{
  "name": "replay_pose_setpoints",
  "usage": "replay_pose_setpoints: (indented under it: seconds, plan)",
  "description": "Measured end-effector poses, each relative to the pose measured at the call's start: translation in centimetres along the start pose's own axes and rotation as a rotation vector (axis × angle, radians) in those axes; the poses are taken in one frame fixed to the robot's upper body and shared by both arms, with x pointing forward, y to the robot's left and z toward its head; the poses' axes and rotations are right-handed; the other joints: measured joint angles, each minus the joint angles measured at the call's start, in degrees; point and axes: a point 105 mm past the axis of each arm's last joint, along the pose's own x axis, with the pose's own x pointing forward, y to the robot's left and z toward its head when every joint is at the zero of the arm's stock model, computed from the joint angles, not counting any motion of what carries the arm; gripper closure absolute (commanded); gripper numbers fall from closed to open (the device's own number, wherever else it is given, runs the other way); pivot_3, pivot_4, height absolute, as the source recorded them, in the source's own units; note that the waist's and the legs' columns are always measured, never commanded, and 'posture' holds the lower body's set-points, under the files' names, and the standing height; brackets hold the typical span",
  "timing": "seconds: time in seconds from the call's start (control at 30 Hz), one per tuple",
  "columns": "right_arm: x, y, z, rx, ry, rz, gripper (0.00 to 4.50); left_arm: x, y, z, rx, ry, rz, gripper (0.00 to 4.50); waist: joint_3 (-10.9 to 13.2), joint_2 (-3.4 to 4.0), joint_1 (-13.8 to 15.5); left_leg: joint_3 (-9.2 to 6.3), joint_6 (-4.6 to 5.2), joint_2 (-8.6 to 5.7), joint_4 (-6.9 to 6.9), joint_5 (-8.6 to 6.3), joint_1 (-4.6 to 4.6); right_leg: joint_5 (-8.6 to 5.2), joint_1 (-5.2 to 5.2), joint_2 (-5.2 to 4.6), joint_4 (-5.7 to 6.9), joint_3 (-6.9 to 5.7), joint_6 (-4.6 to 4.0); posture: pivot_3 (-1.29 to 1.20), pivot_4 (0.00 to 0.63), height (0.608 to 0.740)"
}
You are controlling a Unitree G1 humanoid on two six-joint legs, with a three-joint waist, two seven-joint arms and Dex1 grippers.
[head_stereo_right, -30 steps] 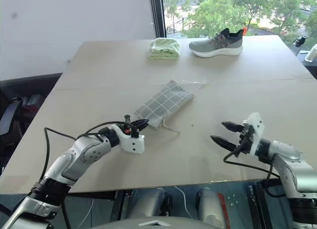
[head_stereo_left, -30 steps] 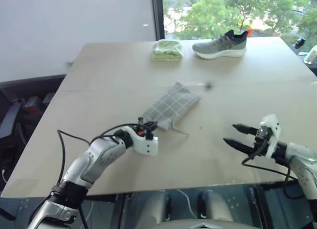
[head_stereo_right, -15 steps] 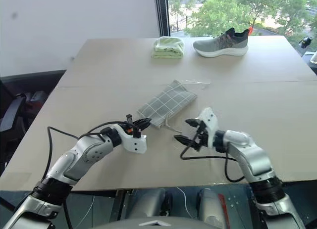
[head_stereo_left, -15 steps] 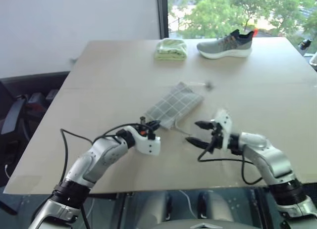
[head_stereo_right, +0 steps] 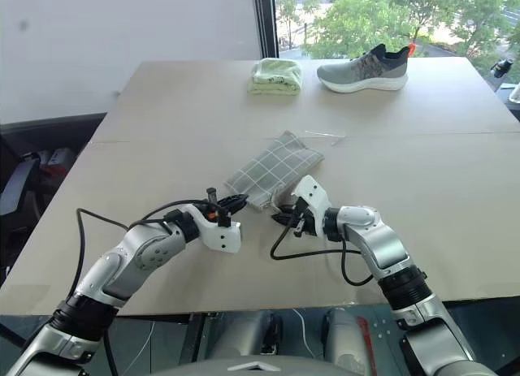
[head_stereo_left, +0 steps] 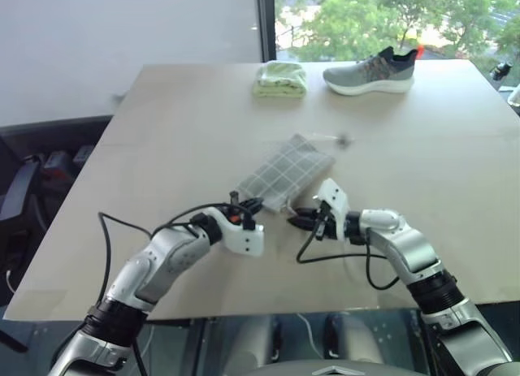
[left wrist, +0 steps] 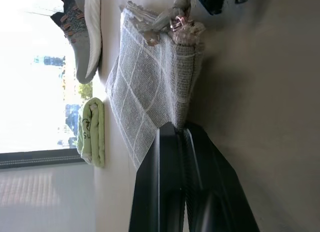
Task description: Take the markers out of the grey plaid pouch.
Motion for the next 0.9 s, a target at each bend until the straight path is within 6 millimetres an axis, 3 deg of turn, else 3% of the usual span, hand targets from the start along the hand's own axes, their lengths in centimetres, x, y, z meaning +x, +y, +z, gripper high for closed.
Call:
replay_pose_setpoints:
  seconds: [0.13,0.17,0.23,0.33,0.43,0.67,0.73,0.9]
  plan:
    - [0.2,0.1,0.2,0.007,-0.009,0.005,4.43,0.0,0.0,0.0,-0.004,0.002,0.002,4.5,0.0,0.0,0.0,0.0,0.0,0.0,0.0,0.0,-0.02,0.0,-0.04,0.01,0.01,-0.01,0.0,0.0,0.15,0.74]
    - [0.3,0.3,0.3,0.01,-0.017,0.01,4.48,0.0,0.0,0.0,-0.011,0.0,0.003,4.21,0.0,0.0,0.0,-0.01,0.0,0.0,0.0,0.0,-0.05,0.0,-0.08,0.01,0.02,-0.02,0.01,0.0,0.15,0.74]
    - [0.4,0.5,0.5,0.008,-0.024,0.015,4.5,0.0,-0.3,0.2,-0.047,-0.008,-0.004,3.58,0.0,-0.01,-0.1,0.0,0.0,0.0,0.0,0.0,-0.16,0.01,-0.14,0.01,0.03,-0.01,0.01,0.0,0.15,0.74]
    - [0.4,0.6,0.8,0.003,-0.027,0.018,4.5,0.1,-0.9,0.5,-0.072,-0.017,-0.018,2.09,0.1,-0.16,-0.4,-0.01,-0.07,0.0,0.02,0.05,-0.46,0.13,-0.43,0.06,0.06,-0.01,0.22,0.0,0.15,0.74]
    - [0.4,0.6,0.8,0.007,-0.025,0.02,4.5,0.4,0.2,0.6,-0.056,-0.024,0.027,0.65,0.1,-0.18,-0.5,-0.01,-0.16,-0.01,0.01,0.1,-0.51,0.14,-0.45,0.1,0.06,-0.04,0.22,0.0,0.15,0.74]
    - [0.5,0.9,1.2,0.008,-0.035,0.03,4.5,0.9,0.4,0.3,-0.054,-0.017,0.037,0.65,0.1,-0.18,-1.4,-0.01,-0.08,-0.03,0.01,0.06,-0.48,0.14,-0.44,0.38,0.08,-0.03,0.23,0.0,0.15,0.74]
    - [0.5,0.9,1.2,0.009,-0.036,0.031,4.5,0.9,0.4,0.2,-0.054,-0.017,0.034,1.2,0.1,-0.18,-1.4,-0.02,-0.08,-0.01,0.01,0.06,-0.46,0.14,-0.44,0.4,0.11,-0.03,0.23,0.0,0.15,0.74]
    - [0.4,0.8,1.3,0.012,-0.042,0.022,4.5,1.3,-0.1,0.2,-0.061,-0.021,0.014,3.33,0.1,-0.19,-1.3,-0.04,-0.09,0.01,0.02,0.07,-0.45,0.14,-0.44,0.43,0.13,-0.03,0.23,0.0,0.15,0.74]
